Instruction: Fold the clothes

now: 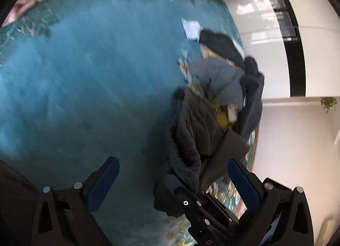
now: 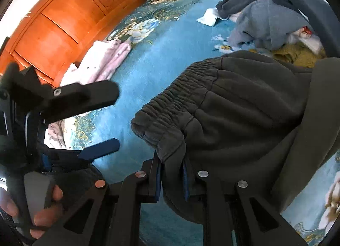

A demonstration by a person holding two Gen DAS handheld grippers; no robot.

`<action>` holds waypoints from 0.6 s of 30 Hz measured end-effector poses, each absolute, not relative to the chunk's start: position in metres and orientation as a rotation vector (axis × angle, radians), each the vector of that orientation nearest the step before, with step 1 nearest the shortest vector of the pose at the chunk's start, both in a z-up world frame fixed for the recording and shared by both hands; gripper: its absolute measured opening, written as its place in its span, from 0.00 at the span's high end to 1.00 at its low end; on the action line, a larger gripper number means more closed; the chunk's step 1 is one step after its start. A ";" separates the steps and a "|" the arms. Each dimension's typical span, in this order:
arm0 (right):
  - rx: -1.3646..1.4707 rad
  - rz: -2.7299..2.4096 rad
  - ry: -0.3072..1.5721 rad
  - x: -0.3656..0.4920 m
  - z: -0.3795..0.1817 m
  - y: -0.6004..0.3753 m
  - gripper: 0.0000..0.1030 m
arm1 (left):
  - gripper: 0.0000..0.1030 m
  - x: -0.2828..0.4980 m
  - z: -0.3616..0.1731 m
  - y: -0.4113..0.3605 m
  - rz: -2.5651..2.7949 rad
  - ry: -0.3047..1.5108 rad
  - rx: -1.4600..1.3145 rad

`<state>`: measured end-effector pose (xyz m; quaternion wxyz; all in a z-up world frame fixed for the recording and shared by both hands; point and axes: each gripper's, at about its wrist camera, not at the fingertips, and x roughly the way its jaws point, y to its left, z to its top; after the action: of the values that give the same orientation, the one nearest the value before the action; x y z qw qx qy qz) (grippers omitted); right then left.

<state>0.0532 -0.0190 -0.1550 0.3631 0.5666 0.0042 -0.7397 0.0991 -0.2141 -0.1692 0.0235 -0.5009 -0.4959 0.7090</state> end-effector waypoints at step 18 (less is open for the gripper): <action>1.533 -2.223 -0.181 0.016 -0.136 0.156 0.50 | 0.05 0.085 -0.226 -0.170 2.018 -1.499 -1.845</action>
<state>0.0158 0.1557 -0.1365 0.2158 0.5531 -0.0651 -0.8020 0.0846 -0.1701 -0.2255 0.0117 -0.5916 -0.4808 0.6471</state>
